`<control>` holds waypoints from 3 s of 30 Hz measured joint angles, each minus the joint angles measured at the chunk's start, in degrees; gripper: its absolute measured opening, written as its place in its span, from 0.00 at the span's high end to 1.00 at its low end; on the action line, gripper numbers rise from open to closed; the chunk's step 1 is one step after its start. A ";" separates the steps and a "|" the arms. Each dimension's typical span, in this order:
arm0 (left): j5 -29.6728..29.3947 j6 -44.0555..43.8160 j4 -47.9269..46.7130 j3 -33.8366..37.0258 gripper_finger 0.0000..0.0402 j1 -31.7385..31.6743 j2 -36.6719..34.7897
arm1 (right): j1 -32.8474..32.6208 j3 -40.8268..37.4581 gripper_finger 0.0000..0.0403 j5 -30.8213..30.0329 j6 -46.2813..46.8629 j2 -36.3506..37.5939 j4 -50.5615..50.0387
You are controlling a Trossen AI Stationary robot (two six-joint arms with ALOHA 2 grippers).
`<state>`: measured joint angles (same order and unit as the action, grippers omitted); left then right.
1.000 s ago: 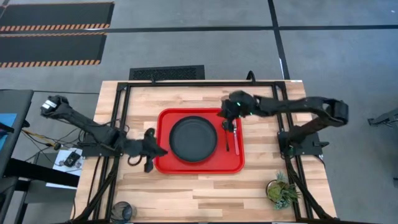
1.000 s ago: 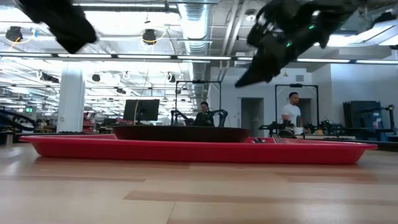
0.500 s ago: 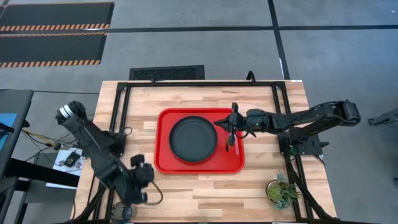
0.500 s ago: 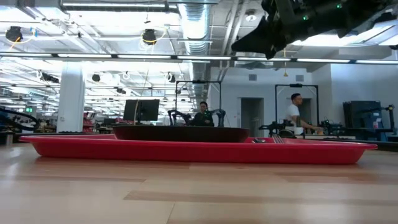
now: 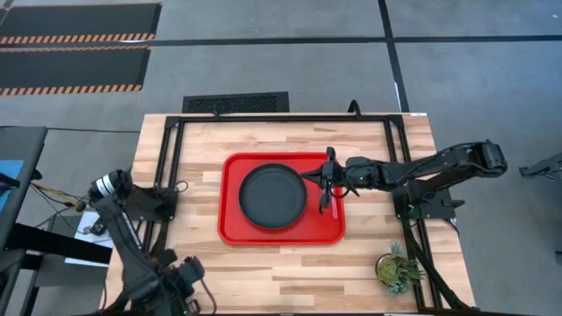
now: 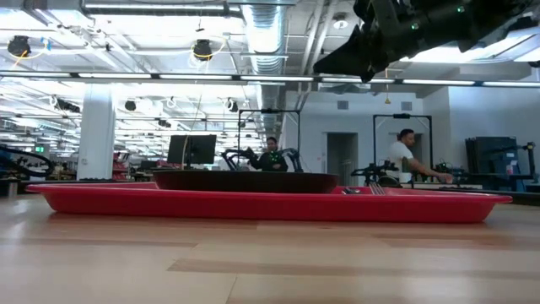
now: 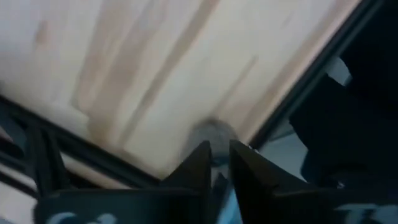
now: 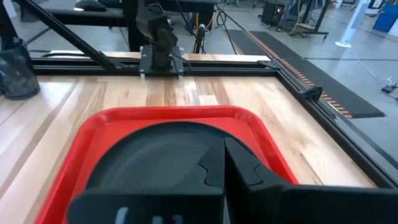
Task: Pick and place plate/cup/fork/spoon on tray
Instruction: Put the blue glass on the red tray to the top left of the black plate
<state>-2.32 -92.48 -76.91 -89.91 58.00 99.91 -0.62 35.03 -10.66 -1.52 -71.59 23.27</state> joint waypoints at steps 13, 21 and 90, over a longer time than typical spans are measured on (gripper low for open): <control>1.02 -5.95 1.59 -1.48 0.70 3.91 0.55 | 0.00 0.00 0.96 0.00 0.06 0.00 -0.18; 4.67 -7.04 3.57 -1.50 0.62 4.47 2.54 | 0.00 0.00 0.96 0.02 0.09 0.00 -0.24; -9.26 26.49 7.45 25.24 1.00 -12.90 -15.38 | 0.00 0.00 0.96 0.09 0.04 -0.02 -0.95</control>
<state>-11.58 -65.99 -69.47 -64.67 45.10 84.53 -0.62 35.03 -10.57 -1.48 -71.61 22.33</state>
